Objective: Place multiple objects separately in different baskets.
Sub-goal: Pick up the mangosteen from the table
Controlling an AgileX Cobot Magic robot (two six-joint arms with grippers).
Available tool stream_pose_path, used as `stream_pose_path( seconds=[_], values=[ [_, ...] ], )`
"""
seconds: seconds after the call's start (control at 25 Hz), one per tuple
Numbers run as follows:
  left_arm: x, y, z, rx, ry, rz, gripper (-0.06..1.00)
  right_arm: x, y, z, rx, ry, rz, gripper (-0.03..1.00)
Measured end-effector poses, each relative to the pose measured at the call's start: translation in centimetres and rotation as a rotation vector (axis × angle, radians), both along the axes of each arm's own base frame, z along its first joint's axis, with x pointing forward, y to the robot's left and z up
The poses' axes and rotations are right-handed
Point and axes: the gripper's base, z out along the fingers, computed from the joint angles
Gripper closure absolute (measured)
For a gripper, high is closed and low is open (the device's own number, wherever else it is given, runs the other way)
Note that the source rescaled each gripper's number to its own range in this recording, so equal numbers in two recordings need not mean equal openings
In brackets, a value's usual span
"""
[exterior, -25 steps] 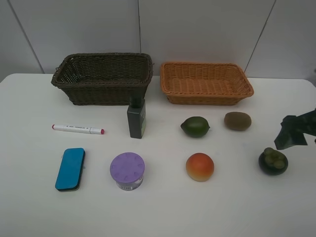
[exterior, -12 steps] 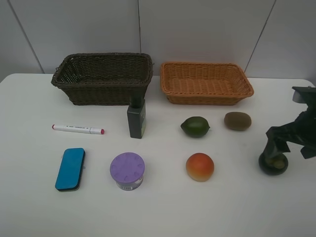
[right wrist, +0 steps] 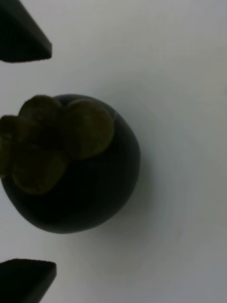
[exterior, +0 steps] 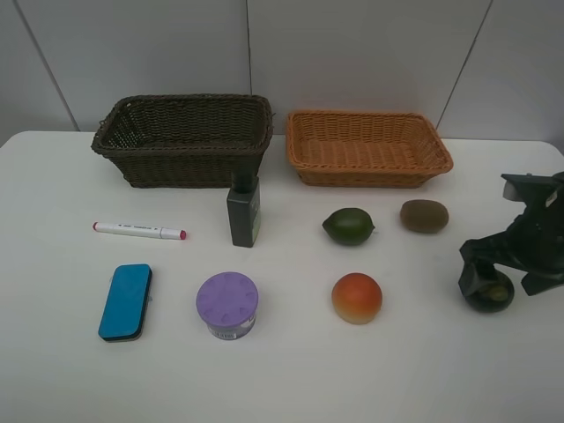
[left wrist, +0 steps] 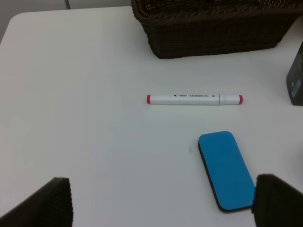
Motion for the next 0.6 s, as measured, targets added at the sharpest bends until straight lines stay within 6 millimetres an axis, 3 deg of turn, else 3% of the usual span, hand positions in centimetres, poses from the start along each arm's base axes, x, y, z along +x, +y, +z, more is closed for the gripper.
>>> stream_pose_path(
  seconds=[0.28, 0.6],
  values=[
    [0.0, 0.0, 0.0, 0.000, 0.000, 0.000, -0.06, 0.5, 0.0, -1.5, 0.007, 0.027, -0.009, -0.03],
    [0.0, 0.0, 0.0, 0.000, 0.000, 0.000, -0.06, 0.7, 0.0, -1.8, 0.007, 0.022, -0.010, -0.02]
  ],
)
